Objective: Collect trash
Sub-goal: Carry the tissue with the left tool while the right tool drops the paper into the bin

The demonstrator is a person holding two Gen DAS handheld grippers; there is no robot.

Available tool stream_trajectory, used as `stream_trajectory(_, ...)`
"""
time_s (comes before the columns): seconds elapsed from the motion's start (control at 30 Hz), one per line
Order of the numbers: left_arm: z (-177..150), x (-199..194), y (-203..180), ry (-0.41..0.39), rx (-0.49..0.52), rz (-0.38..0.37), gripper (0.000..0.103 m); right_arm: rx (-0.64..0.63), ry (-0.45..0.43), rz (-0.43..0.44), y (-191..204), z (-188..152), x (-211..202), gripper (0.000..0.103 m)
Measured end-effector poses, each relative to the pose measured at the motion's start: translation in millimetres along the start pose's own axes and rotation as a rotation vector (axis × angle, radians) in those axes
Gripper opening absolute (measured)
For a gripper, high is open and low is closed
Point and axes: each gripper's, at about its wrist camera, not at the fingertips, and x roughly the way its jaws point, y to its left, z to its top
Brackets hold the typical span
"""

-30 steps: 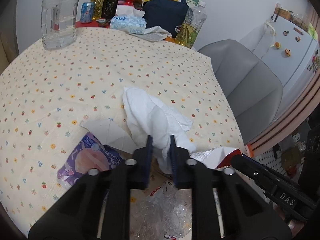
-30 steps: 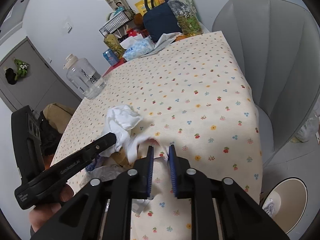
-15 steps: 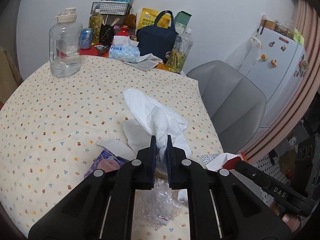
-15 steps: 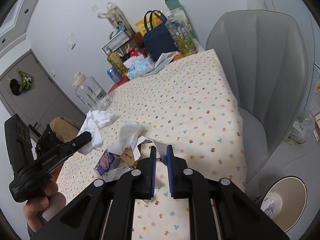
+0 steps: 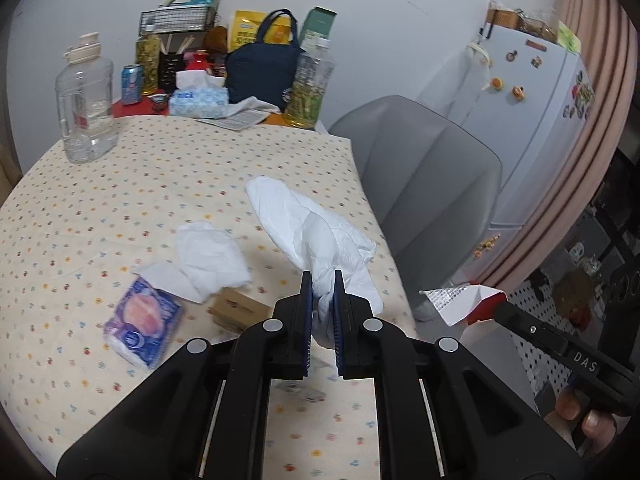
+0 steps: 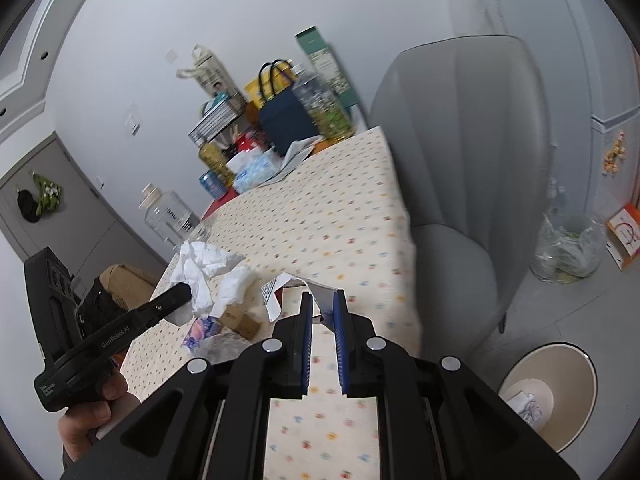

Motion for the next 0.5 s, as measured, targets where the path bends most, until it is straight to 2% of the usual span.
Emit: stream_trajectory(0.5, -21, 33, -82, 0.069, 0.098, -0.121, 0.009, 0.069, -0.071, -0.154, -77, 0, -65, 0.011)
